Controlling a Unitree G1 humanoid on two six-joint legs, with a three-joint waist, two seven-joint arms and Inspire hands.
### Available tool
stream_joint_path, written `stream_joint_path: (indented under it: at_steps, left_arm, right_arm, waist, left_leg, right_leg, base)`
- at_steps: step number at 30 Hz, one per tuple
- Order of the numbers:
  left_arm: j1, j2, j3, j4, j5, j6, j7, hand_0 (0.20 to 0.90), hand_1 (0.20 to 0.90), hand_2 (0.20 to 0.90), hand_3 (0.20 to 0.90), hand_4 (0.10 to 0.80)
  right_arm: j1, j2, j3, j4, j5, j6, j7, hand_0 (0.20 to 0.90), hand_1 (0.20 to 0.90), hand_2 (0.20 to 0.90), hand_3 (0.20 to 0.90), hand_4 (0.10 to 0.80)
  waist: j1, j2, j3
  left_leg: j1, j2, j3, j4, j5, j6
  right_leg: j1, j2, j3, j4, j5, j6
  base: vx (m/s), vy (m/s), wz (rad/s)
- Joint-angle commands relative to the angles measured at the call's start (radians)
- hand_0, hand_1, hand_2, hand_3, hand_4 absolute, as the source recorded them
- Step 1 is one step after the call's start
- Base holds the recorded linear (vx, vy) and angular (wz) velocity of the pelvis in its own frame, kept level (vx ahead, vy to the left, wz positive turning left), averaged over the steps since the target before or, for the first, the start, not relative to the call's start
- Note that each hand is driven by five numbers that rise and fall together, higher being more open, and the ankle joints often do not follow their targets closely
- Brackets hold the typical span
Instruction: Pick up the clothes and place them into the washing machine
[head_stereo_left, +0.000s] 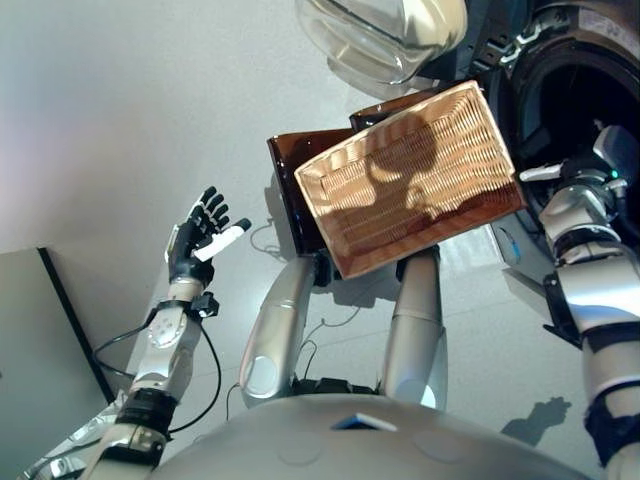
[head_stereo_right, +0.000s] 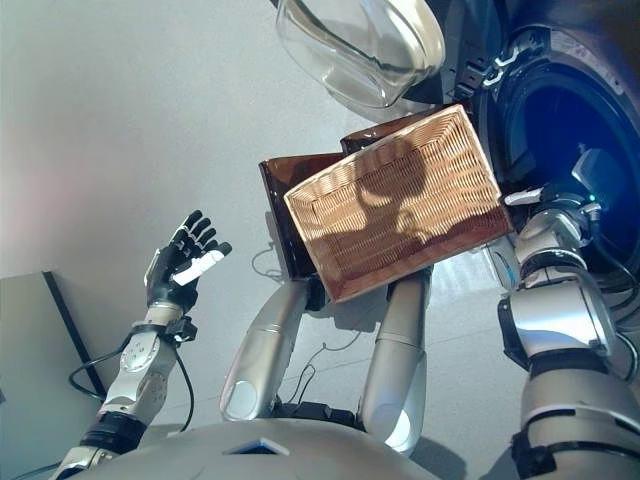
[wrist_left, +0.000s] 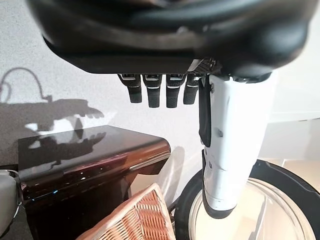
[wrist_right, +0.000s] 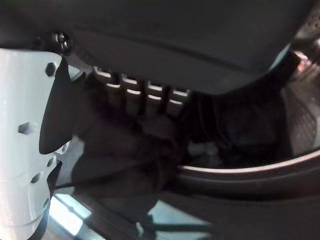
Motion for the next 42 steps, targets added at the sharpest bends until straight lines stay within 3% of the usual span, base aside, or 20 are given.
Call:
stream_joint_path:
  at_steps: [1, 11, 13, 28, 31, 36, 39, 42]
  left_arm:
    - [0.068, 0.067, 0.121, -0.107, 0.008, -0.041, 0.002, 0.900, 0.900, 0.900, 0.900, 0.800]
    - [0.096, 0.050, 0.154, -0.119, 0.003, -0.017, -0.003, 0.900, 0.900, 0.900, 0.900, 0.800]
    - [0.098, 0.048, 0.161, -0.120, 0.001, -0.009, -0.005, 0.900, 0.900, 0.900, 0.900, 0.800]
    - [0.087, 0.035, 0.195, -0.109, 0.005, -0.008, 0.024, 0.900, 0.900, 0.900, 0.900, 0.800]
    - [0.092, 0.032, 0.198, -0.123, 0.005, -0.017, 0.028, 0.900, 0.900, 0.900, 0.900, 0.800]
    - [0.080, 0.033, 0.176, -0.126, 0.017, -0.041, 0.045, 0.900, 0.900, 0.900, 0.900, 0.800]
    - [0.073, 0.051, 0.153, -0.134, 0.015, -0.063, 0.059, 0.900, 0.900, 0.900, 0.900, 0.800]
    - [0.066, 0.076, 0.133, -0.159, 0.009, -0.082, 0.070, 0.900, 0.900, 0.900, 0.900, 0.800]
  right_arm:
    - [-0.046, -0.120, 0.064, 0.002, -0.055, 0.038, -0.006, 0.900, 0.900, 0.900, 0.900, 0.800]
    - [-0.054, -0.149, 0.139, -0.001, -0.175, 0.085, 0.044, 0.900, 0.900, 0.900, 0.900, 0.800]
    - [-0.059, -0.146, 0.160, 0.008, -0.206, 0.101, 0.053, 0.200, 0.200, 0.200, 0.200, 0.300]
    - [-0.024, -0.116, 0.134, -0.100, -0.215, 0.115, 0.030, 0.200, 0.200, 0.200, 0.200, 0.300]
    - [-0.001, -0.094, 0.080, -0.117, -0.158, 0.098, -0.001, 0.200, 0.200, 0.200, 0.200, 0.300]
    - [0.027, -0.048, -0.162, -0.112, 0.235, -0.041, -0.084, 0.200, 0.200, 0.200, 0.200, 0.300]
    - [-0.038, -0.061, -0.317, -0.099, 0.502, -0.137, -0.166, 0.200, 0.200, 0.200, 0.200, 0.300]
    - [-0.040, -0.058, -0.392, -0.132, 0.633, -0.207, -0.205, 0.200, 0.200, 0.200, 0.200, 0.300]
  waist:
    - [-0.011, 0.016, -0.021]
    - [-0.026, 0.021, -0.005]
    - [-0.027, 0.022, -0.004]
    - [-0.041, 0.009, -0.005]
    - [-0.040, 0.010, -0.002]
    - [-0.037, 0.008, -0.001]
    - [-0.025, 0.026, -0.005]
    - [-0.013, 0.039, -0.005]
  left_leg:
    - [0.031, -0.038, 0.023, -0.044, -0.009, -0.039]
    - [0.008, -0.033, 0.025, -0.044, 0.001, -0.045]
    - [0.004, -0.033, 0.023, -0.045, 0.003, -0.046]
    - [-0.024, -0.029, 0.028, -0.035, -0.002, -0.046]
    - [-0.027, -0.029, 0.029, -0.032, -0.005, -0.043]
    - [-0.032, -0.029, 0.028, -0.019, -0.017, -0.040]
    - [-0.034, -0.033, 0.027, -0.015, -0.024, -0.040]
    - [-0.037, -0.039, 0.029, -0.012, -0.027, -0.040]
  right_leg:
    - [-0.001, 0.031, -0.016, -0.025, 0.035, -0.091]
    - [-0.025, 0.038, -0.016, -0.019, 0.036, -0.097]
    - [-0.031, 0.042, -0.018, -0.016, 0.036, -0.098]
    - [-0.059, 0.051, -0.018, -0.008, 0.038, -0.099]
    - [-0.062, 0.050, -0.018, -0.005, 0.037, -0.097]
    - [-0.066, 0.053, -0.018, 0.010, 0.022, -0.097]
    - [-0.074, 0.049, -0.011, 0.022, 0.007, -0.096]
    - [-0.077, 0.046, -0.005, 0.027, -0.004, -0.095]
  base:
    - [0.000, 0.000, 0.00]
    - [0.000, 0.000, 0.00]
    - [0.000, 0.000, 0.00]
    - [0.000, -0.001, 0.00]
    - [0.000, 0.000, 0.00]
    - [0.000, 0.000, 0.00]
    - [0.032, 0.008, 0.00]
    - [0.011, 0.004, -0.01]
